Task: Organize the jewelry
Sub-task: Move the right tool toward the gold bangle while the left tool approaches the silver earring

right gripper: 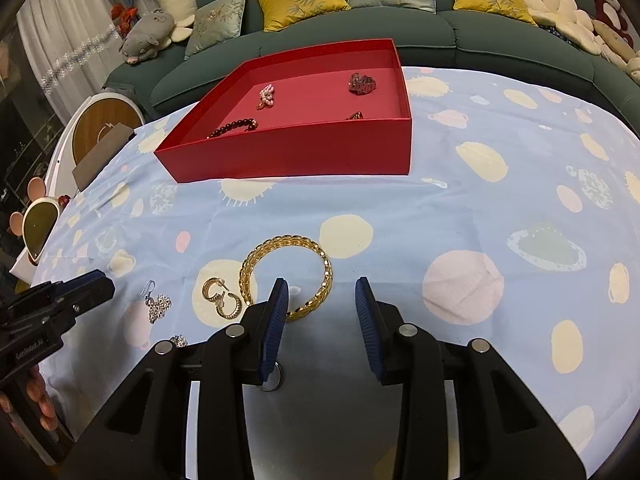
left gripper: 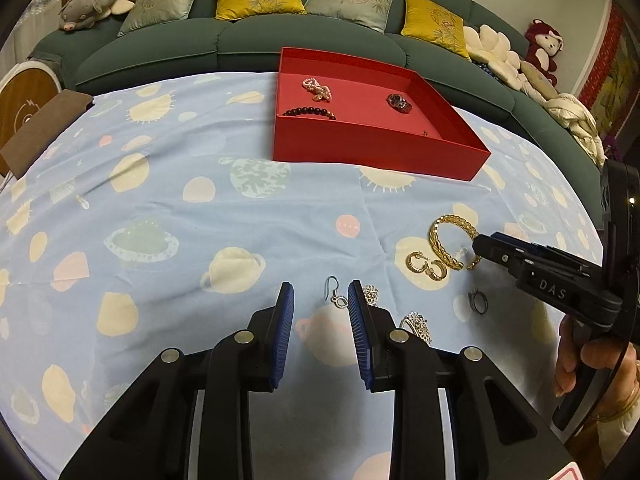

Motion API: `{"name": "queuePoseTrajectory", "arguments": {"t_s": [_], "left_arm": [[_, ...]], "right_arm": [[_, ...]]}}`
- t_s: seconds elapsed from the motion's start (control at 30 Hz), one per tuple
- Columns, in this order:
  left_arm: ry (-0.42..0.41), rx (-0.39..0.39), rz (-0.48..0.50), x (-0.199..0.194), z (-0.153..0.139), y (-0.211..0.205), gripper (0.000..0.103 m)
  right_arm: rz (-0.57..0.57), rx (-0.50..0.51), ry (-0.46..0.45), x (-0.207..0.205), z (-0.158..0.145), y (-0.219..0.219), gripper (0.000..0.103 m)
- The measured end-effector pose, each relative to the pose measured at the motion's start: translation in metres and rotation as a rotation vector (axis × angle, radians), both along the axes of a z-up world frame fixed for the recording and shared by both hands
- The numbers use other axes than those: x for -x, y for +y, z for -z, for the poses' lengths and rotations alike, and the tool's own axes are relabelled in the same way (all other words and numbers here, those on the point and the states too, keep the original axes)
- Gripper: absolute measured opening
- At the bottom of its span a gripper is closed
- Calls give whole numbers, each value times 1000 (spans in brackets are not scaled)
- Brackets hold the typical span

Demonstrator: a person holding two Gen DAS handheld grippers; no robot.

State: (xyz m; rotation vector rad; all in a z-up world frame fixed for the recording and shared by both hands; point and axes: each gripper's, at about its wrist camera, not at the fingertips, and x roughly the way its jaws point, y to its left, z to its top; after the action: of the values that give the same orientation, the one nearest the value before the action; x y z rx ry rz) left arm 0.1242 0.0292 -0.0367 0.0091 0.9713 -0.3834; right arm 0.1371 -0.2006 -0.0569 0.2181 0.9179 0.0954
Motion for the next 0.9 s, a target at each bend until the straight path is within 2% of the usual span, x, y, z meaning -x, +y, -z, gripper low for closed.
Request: {"name": "queuePoseTrajectory", "arguments": {"t_s": [0.2, 0.4, 0.47, 0.5, 0.53, 0.7, 0.9], "left_arm": [[7, 9, 5, 2, 1, 2, 27], [24, 16, 11, 1, 3, 4, 27], [28, 18, 13, 2, 4, 4, 32], [27, 18, 13, 2, 5, 4, 34], [26, 18, 14, 3, 5, 4, 34], [35, 17, 25, 2, 9, -1, 39], [44, 16, 44, 2, 15, -14, 40]], "right_arm": [[23, 3, 2, -13, 2, 1, 33], [31, 30, 19, -23, 7, 5, 23], [28, 42, 14, -23, 7, 6, 17], [23, 48, 15, -23, 7, 7, 8], [20, 50, 16, -24, 8, 7, 5], [2, 53, 3, -21, 5, 11, 4], [-7, 30, -31, -9, -12, 10, 4]]}}
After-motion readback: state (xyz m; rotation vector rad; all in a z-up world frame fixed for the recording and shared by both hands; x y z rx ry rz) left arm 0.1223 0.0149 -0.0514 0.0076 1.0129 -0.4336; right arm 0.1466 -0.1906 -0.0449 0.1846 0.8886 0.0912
